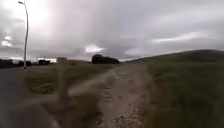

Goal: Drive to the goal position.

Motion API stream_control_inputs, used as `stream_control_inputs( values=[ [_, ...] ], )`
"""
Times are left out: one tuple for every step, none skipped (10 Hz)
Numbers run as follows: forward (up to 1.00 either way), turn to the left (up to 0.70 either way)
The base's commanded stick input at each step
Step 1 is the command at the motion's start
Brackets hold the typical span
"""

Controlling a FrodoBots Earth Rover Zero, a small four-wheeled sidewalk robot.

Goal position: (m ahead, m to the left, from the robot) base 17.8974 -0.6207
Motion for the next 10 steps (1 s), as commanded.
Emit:
stream_control_inputs(
  values=[
    [0.5,-0.5],
    [0.5,-0.5],
    [0.5,-0.5],
    [0.5,-0.5],
    [0.5,0.0],
    [0.5,0.0],
    [0.5,0.0],
    [0.5,0.0],
    [0.5,0.0],
    [0.5,0.0]
  ],
)
